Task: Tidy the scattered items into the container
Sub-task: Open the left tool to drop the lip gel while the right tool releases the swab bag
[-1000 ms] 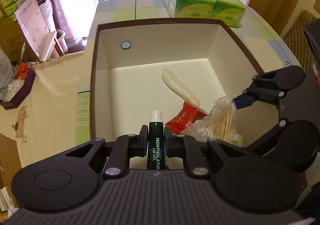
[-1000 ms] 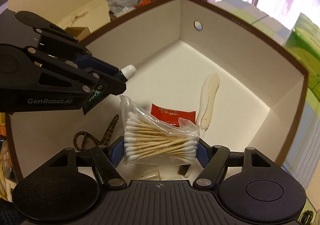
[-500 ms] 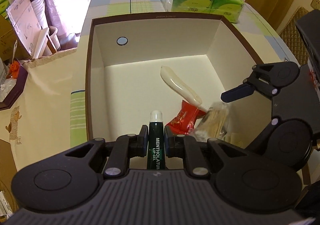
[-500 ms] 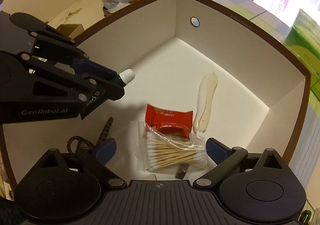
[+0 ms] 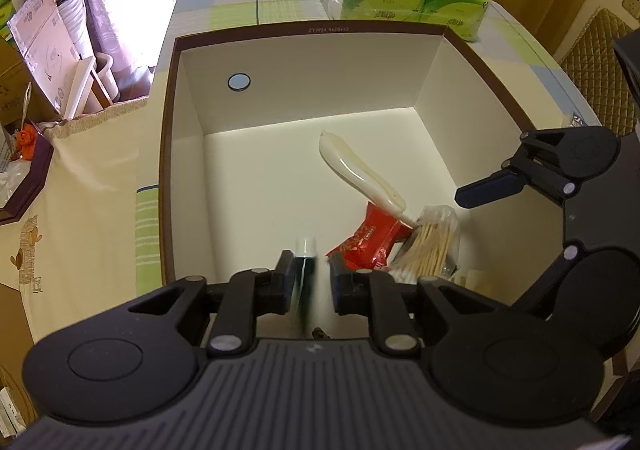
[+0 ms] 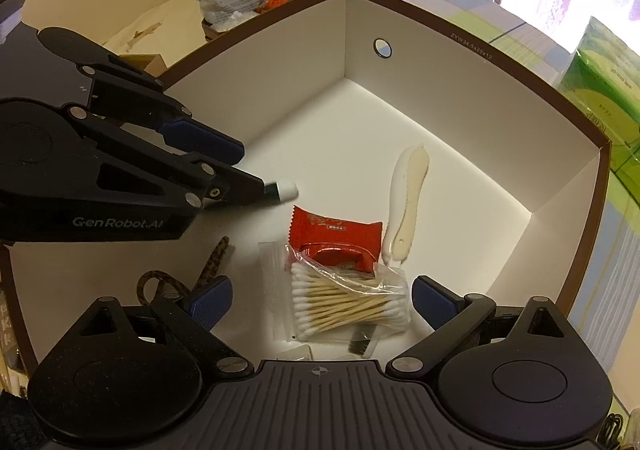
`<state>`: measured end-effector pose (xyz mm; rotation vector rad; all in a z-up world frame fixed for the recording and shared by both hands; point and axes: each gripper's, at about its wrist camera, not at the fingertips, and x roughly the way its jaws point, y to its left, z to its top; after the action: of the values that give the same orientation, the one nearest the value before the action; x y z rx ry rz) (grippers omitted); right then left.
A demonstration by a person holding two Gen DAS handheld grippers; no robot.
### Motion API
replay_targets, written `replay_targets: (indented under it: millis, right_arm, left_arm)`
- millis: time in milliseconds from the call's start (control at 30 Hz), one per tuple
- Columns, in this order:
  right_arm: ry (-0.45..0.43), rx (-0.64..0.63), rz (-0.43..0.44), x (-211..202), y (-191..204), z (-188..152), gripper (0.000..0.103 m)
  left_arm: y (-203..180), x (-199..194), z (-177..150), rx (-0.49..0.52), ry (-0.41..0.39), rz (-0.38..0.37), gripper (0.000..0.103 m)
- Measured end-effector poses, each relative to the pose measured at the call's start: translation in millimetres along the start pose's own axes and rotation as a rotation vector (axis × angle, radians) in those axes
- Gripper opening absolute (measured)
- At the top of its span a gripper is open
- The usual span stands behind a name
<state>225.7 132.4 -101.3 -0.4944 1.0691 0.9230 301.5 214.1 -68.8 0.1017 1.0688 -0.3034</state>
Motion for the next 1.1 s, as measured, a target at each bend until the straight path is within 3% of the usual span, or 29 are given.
replay_targets:
  millis: [233, 1100]
  right_arm:
    - [-0.018, -0.011, -0.001, -9, 3, -1, 0.101]
    - [-0.099, -0.044, -0.034, -47, 21, -14, 0.101]
  left_arm:
    - [-2, -3, 3, -0.007, -0.009, 0.002, 0.026]
    - [-11, -40, -12, -0.017, -0.044, 0.049, 0.035]
